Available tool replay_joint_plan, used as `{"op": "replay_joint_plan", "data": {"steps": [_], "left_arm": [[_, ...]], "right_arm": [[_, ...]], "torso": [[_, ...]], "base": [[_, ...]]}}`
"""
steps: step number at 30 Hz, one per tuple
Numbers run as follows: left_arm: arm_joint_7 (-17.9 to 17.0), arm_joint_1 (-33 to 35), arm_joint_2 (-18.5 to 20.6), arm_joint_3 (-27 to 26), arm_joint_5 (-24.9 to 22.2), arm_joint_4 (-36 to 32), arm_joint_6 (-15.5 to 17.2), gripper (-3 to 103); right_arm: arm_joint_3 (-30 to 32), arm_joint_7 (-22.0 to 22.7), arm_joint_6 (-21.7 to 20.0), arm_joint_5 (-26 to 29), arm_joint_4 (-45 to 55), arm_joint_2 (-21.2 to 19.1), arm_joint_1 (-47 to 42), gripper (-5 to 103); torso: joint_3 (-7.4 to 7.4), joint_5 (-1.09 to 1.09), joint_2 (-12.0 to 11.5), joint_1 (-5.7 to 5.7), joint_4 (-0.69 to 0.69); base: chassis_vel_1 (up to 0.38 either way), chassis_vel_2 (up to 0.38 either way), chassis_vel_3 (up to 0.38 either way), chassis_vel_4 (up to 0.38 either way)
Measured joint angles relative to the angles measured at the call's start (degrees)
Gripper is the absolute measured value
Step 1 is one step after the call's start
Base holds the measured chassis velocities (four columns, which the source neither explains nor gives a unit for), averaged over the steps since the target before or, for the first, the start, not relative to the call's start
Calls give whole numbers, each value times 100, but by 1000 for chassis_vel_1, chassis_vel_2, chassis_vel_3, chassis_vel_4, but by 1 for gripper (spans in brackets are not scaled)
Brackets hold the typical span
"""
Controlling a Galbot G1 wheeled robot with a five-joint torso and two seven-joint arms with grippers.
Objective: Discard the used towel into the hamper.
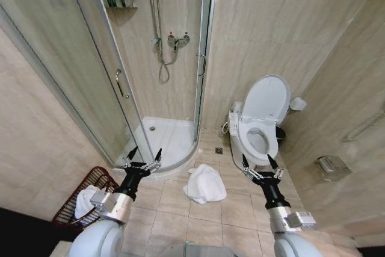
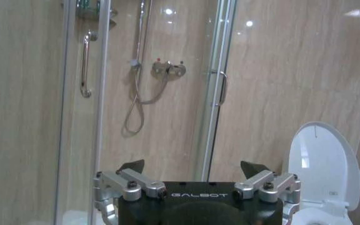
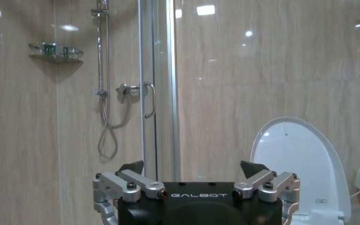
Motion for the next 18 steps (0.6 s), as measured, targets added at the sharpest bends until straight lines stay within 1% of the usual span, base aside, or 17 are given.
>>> {"op": "replay_joint_plan", "data": {"steps": [1,5,6,13,14,18], "left_arm": [[0,0,0,0,0,0,0,100],[0,0,0,0,0,0,0,100],[0,0,0,0,0,0,0,100],[0,0,0,0,0,0,0,100],[0,0,0,0,0,0,0,100],[0,0,0,0,0,0,0,100]], "right_arm": [[0,0,0,0,0,0,0,100],[0,0,0,0,0,0,0,100],[0,0,0,0,0,0,0,100],[0,0,0,0,0,0,0,100],[0,0,0,0,0,0,0,100],[0,0,0,0,0,0,0,100]], "torso": [[0,0,0,0,0],[-102,0,-185,-85,0],[-102,0,-185,-85,0],[-240,0,-441,-202,0],[-240,0,-441,-202,0],[-335,0,-614,-281,0]], "base": [[0,0,0,0],[0,0,0,0],[0,0,0,0],[0,0,0,0],[0,0,0,0],[0,0,0,0]]}}
